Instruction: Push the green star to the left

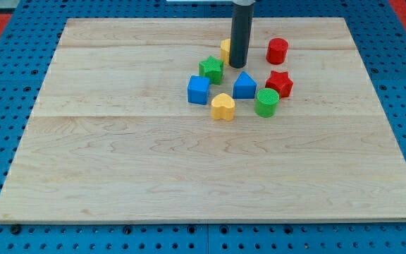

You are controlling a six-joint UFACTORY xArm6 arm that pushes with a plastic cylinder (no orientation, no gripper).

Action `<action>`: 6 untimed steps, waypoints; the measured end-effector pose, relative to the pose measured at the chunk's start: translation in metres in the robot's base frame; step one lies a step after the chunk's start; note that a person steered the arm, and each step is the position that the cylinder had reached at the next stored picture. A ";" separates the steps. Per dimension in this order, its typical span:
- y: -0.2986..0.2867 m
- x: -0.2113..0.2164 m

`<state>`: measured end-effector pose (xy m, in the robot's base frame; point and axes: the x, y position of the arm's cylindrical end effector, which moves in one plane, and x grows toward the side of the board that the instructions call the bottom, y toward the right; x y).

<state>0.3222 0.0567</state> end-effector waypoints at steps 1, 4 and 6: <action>0.000 0.000; -0.024 0.021; -0.051 0.021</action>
